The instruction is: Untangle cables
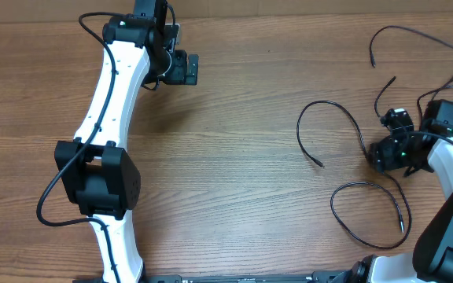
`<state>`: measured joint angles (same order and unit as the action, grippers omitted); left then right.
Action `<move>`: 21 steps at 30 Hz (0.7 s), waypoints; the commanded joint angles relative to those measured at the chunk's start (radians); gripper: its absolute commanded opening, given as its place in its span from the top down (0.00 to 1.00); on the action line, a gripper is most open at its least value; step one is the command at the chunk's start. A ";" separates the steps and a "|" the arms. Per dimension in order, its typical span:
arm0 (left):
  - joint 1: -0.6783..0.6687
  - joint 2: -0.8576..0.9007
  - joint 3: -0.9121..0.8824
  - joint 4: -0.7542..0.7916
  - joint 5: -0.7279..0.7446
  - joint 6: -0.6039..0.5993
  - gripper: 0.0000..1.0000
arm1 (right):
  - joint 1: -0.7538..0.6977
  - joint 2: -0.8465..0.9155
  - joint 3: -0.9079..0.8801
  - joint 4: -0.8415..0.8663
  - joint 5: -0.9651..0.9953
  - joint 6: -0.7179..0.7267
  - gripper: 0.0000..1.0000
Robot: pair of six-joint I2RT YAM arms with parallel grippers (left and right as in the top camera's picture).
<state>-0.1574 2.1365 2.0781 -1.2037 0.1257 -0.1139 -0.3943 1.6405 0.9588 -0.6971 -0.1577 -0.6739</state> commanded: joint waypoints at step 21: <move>-0.013 -0.010 -0.002 0.001 -0.005 -0.014 0.01 | 0.111 0.101 -0.085 0.205 -0.046 0.023 0.62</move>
<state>-0.1577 2.1361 2.0781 -1.2037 0.1257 -0.1139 -0.2916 1.7069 0.8795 -0.4984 -0.1886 -0.6521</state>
